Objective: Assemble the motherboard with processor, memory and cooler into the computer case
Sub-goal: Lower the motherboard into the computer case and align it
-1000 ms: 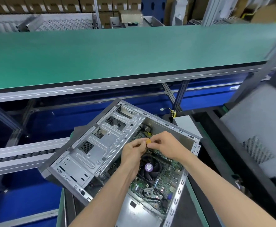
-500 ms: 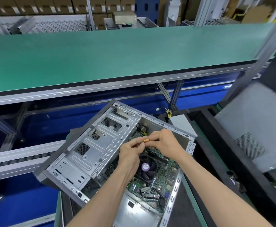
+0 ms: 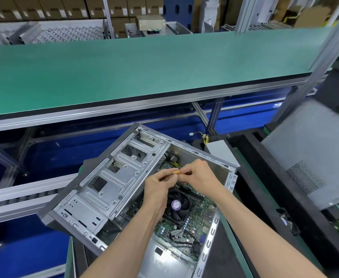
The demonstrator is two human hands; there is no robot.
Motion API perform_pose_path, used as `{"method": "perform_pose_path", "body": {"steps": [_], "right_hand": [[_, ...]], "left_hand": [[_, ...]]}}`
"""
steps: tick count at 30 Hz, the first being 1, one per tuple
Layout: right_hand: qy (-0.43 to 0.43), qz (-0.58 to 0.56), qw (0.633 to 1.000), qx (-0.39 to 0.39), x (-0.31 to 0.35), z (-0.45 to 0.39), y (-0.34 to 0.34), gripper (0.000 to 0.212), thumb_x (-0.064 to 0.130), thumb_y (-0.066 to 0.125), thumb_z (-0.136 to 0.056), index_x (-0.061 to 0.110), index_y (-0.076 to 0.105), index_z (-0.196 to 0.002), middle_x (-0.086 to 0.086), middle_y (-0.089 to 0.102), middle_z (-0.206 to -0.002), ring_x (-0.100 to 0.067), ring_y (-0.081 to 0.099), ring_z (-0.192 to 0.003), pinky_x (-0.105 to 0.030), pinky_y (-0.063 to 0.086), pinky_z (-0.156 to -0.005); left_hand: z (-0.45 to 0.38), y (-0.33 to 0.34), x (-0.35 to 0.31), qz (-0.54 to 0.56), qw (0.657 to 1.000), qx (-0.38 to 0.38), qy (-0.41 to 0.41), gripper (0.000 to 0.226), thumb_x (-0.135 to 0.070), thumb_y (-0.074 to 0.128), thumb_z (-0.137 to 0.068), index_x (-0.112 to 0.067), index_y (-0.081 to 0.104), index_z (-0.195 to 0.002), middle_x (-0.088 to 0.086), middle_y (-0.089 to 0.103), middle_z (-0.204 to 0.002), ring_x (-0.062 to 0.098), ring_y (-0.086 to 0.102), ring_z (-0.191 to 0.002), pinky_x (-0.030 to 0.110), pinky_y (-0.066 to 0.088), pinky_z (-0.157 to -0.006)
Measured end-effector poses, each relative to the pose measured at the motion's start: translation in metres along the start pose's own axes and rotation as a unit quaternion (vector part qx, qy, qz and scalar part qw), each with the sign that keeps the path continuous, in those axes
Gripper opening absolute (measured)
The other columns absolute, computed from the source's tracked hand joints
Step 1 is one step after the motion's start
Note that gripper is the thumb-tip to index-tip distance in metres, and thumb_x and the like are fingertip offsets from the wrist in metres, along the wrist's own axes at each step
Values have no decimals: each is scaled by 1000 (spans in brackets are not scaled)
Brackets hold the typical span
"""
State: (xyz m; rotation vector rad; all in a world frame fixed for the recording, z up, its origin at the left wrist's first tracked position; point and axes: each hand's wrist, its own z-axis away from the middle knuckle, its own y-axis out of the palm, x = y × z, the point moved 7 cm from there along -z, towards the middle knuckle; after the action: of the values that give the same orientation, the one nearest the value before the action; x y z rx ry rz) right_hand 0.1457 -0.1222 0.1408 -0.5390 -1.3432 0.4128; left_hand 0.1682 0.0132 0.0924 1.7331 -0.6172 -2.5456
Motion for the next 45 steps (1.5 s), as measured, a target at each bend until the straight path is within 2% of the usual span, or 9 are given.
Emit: {"method": "perform_pose_path", "body": {"steps": [7, 12, 15, 20, 24, 29, 35, 40, 45], "right_hand": [[71, 31, 997, -21, -6, 7, -3, 11, 18, 82, -81, 15, 80, -91, -2, 75, -79, -14, 69, -82, -28, 56, -74], [146, 74, 987, 2, -16, 10, 5, 13, 9, 71, -85, -3, 66, -86, -16, 67, -88, -28, 55, -78, -34, 44, -66], [184, 86, 979, 6, -22, 11, 6, 22, 7, 65, -88, 8, 49, -74, -13, 58, -92, -28, 52, -77, -33, 41, -65], [211, 34, 975, -65, -26, 16, -4, 26, 1, 53, -92, 11, 75, -102, -19, 65, -115, -37, 66, -106, -44, 55, -93], [236, -80, 961, -122, -28, 18, -9, 34, -2, 43, -86, -2, 74, -102, -20, 72, -106, -41, 67, -102, -52, 56, -91], [240, -148, 947, -157, -28, 19, -12, 39, 2, 43, -85, 14, 75, -104, -11, 72, -114, -27, 64, -110, -46, 53, -99], [225, -221, 932, -177, -30, 18, -15, 43, -3, 42, -83, 18, 74, -102, 3, 76, -90, -16, 70, -83, -20, 48, -61], [164, -261, 931, -193, -22, 17, -17, 47, -10, 45, -84, 23, 75, -97, 2, 77, -86, -12, 69, -66, -18, 51, -56], [137, -253, 939, -187, -21, 16, -18, 53, -16, 47, -82, 25, 77, -95, 2, 77, -92, -14, 74, -83, -26, 60, -71]], "left_hand": [[-4, 6, -4, -72, 997, 11, 36, 23, -2, 67, -92, -22, 79, -89, 4, 77, -94, 10, 69, -88, 22, 53, -78], [-9, 16, -14, -96, 993, 29, 67, 15, -4, 62, -96, -15, 72, -100, 9, 75, -97, 20, 70, -92, 32, 54, -85], [-8, 20, -20, -75, 993, 48, 75, 16, -2, 60, -97, -12, 71, -102, 13, 74, -91, 22, 68, -82, 30, 55, -76], [6, 12, -16, -82, 992, 41, 85, 25, 2, 58, -96, -16, 71, -109, 7, 74, -92, 22, 73, -85, 25, 57, -72], [5, 16, -18, -167, 980, 46, 97, 24, -5, 65, -94, -25, 69, -106, 1, 73, -87, 22, 73, -87, 29, 56, -75], [5, 19, -24, -309, 938, 55, 145, 25, -13, 71, -89, -36, 69, -97, -11, 71, -81, 5, 67, -79, 23, 52, -75], [11, 25, -28, -454, 862, 37, 223, 16, -22, 72, -83, -35, 66, -75, -19, 66, -70, 1, 62, -67, 17, 51, -65], [-1, 33, -23, -515, 827, 48, 219, 10, -26, 81, -80, -27, 72, -76, -13, 65, -76, 4, 60, -71, 28, 47, -73], [-10, 28, -2, -281, 953, 98, 61, 20, -13, 82, -79, -21, 66, -89, -3, 72, -71, 10, 67, -67, 26, 54, -68]]}}
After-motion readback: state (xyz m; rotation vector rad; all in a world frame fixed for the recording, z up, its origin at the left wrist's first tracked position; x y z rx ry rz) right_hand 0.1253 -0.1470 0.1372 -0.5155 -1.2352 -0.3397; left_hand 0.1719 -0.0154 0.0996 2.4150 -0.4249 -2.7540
